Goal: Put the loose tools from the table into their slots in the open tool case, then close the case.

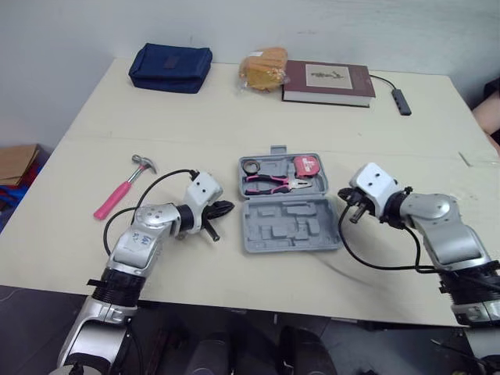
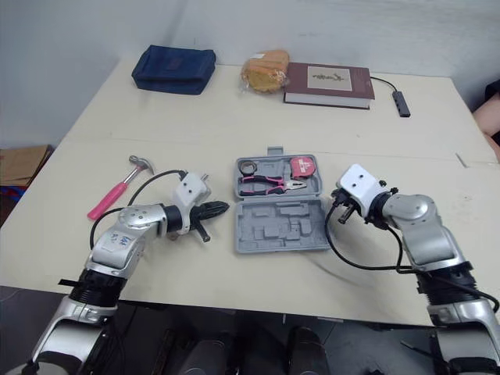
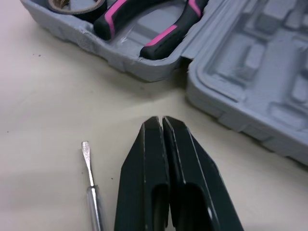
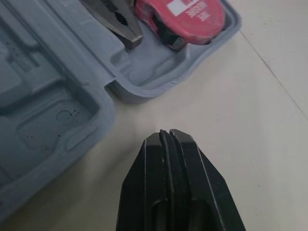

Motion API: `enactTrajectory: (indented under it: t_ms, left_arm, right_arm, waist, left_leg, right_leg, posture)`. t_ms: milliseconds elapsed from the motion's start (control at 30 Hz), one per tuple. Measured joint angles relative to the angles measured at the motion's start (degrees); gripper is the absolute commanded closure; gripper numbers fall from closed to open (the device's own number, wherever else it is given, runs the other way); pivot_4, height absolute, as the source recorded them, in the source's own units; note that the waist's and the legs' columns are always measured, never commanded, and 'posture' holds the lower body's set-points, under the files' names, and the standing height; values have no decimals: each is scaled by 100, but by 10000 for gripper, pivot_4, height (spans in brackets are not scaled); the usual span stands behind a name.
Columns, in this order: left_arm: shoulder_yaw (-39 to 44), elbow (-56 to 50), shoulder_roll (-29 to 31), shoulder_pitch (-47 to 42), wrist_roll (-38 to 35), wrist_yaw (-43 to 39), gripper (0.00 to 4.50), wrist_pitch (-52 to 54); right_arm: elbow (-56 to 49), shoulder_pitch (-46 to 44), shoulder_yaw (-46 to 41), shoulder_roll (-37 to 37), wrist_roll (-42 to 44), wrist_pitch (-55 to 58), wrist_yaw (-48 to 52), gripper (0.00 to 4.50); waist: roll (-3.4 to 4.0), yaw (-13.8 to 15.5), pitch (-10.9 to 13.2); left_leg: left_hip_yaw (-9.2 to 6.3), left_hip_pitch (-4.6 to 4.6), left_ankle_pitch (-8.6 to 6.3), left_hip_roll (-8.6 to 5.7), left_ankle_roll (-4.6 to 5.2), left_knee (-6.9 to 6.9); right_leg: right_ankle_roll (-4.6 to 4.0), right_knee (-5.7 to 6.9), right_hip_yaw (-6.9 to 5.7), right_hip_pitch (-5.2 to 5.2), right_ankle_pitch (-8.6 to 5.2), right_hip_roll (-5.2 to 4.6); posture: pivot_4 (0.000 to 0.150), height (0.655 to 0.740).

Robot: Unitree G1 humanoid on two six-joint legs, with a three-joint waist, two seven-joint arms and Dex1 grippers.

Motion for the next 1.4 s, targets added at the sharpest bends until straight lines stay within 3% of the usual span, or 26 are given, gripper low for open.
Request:
enactTrajectory:
  t_ms: [500, 733, 1100, 1400]
  left_arm:
    - [-118, 409, -594, -397, 170, 224, 44614, 219]
    - [-134, 447, -668, -407, 207, 10, 44614, 174]
    - [-513, -531, 108, 99, 137, -1215, 44614, 331]
    - [-497, -1523, 629, 748, -103, -1472, 44614, 762]
  right_arm:
    - [89, 50, 1, 303, -155, -128, 17, 45000]
    - [-711, 842, -402, 281, 196, 17, 274, 45000]
    - [-2657, 2606, -758, -348, 275, 195, 585, 45000]
    - [-3715, 3565, -905, -279, 327, 532, 324, 45000]
  waist:
    - [0, -16, 0]
    - [0, -4, 0]
    - [1, -8, -1]
    - [3, -9, -3]
  left_leg:
    - [2, 7, 0, 2, 0, 3]
    - [1, 7, 0, 2, -1, 3]
    - [2, 15, -5, 8, -7, -1]
    - [3, 23, -15, 30, -23, -1]
  right_leg:
    - [0, 2, 3, 4, 3, 2]
    - [0, -1, 2, 7, 3, 3]
    - [0, -7, 8, 14, 3, 6]
    - [-12, -8, 14, 18, 1, 17]
  posture:
    - [1500, 7400]
    - [1500, 7400]
    - [1500, 7400]
    - [1500, 7400]
